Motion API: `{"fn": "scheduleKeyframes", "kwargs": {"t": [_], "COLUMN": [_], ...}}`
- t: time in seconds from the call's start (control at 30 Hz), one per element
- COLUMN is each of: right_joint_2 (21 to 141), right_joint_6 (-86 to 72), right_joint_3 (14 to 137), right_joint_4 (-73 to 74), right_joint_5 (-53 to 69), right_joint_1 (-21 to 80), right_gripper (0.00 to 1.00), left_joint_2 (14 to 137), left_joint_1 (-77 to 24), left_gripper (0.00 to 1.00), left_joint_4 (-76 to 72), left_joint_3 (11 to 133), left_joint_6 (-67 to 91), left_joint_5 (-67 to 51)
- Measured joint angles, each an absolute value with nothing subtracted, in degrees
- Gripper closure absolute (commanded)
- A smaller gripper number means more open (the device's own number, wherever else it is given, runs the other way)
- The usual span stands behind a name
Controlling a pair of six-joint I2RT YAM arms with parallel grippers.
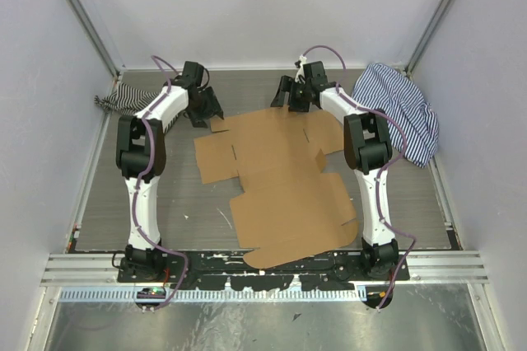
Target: Fold the paper box
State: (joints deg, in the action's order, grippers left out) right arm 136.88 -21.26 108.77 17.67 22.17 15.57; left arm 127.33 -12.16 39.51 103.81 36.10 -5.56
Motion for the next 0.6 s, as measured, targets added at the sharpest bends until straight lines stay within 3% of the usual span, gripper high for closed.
{"fn": "scheduleKeyframes", "kwargs": {"t": [0.6], "right_joint_2": [136.9], "right_joint_6": [-21.2], "right_joint_3": [108.8], "right_joint_4": [17.7], "right_joint_5": [22.2], "right_joint_1": [15.6], "right_gripper": [0.18], "left_joint_2": [129.6], "left_joint_1": [-13.5], "left_gripper": [0.36], "left_joint_4": [37.3], "left_joint_3": [105.3], "left_joint_6": [34.1], "left_joint_5": [-5.3]}}
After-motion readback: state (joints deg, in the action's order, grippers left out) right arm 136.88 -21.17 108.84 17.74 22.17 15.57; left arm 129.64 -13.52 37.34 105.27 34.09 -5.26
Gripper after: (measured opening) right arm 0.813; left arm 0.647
